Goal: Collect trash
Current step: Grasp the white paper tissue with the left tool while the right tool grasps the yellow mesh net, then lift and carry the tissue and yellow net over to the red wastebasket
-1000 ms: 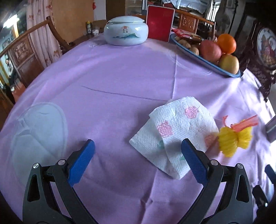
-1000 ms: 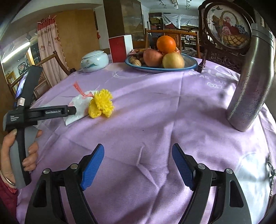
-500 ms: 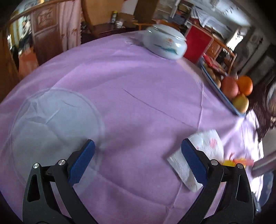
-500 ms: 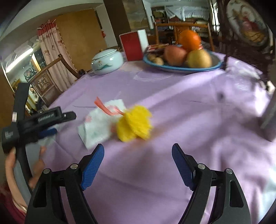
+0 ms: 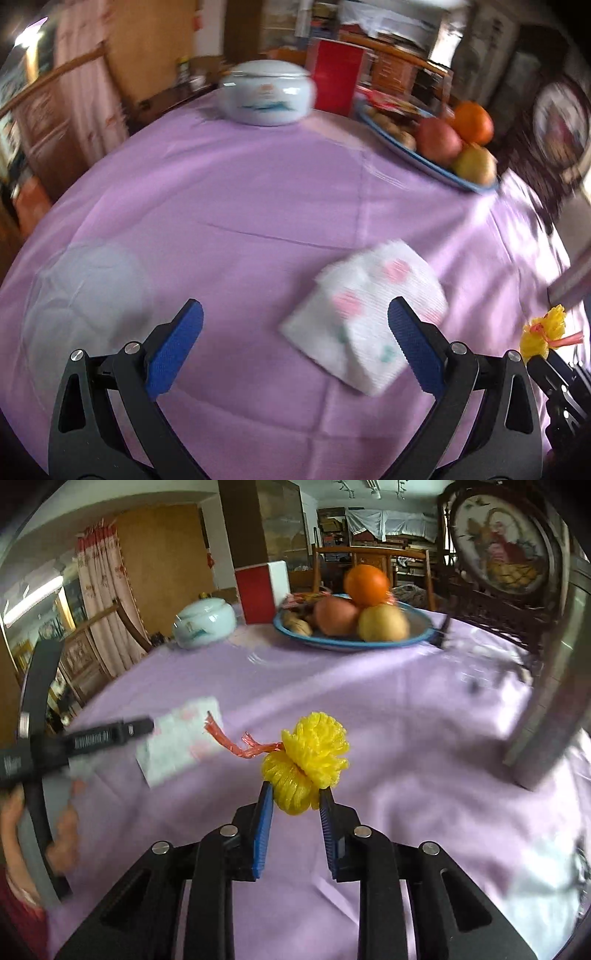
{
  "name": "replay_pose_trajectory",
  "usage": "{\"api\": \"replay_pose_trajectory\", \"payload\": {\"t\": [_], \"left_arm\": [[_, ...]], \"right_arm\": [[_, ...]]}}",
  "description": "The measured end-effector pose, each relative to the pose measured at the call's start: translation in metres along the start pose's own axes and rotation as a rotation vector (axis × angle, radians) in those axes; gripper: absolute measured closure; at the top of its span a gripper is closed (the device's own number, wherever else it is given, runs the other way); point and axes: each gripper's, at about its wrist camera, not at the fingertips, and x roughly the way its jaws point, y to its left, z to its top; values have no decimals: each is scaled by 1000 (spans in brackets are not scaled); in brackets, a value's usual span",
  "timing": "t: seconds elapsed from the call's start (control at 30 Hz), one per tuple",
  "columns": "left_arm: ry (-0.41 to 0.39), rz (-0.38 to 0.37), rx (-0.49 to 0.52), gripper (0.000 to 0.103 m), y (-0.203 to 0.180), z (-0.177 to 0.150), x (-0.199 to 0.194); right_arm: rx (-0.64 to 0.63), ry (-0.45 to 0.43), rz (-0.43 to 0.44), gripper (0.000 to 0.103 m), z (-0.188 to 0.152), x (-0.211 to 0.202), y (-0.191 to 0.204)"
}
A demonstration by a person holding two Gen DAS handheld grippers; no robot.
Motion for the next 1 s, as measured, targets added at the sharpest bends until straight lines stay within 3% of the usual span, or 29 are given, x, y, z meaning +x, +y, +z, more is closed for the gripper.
{"api": "replay_pose_trajectory", "payload": {"t": [0.23, 0.47, 0.53, 0.6, 0.67, 0.77, 0.83, 1.0], "left_arm": [[23, 24, 153, 7, -34, -8, 13], [65, 23, 161, 7, -37, -8, 27], [59, 20, 153, 8, -36, -8, 27], [44, 10, 153, 19, -36, -8, 25], [30, -9, 175, 39, -40, -9, 22], [21, -62, 204, 66, -47, -12, 16], [19, -115, 198, 77, -48, -12, 11], [0, -193, 144, 82, -40, -8, -2]], "right_arm": [[19, 55, 50, 74, -9, 8, -12], [13, 66, 42, 71, -11, 8, -9], [30, 86, 49, 65, -12, 11, -11], [41, 87, 58, 63, -12, 12, -13], [38, 89, 62, 59, -12, 12, -12], [25, 88, 59, 48, -13, 11, -10], [36, 84, 46, 39, -13, 10, -11], [87, 52, 68, 39, -11, 7, -19]]}}
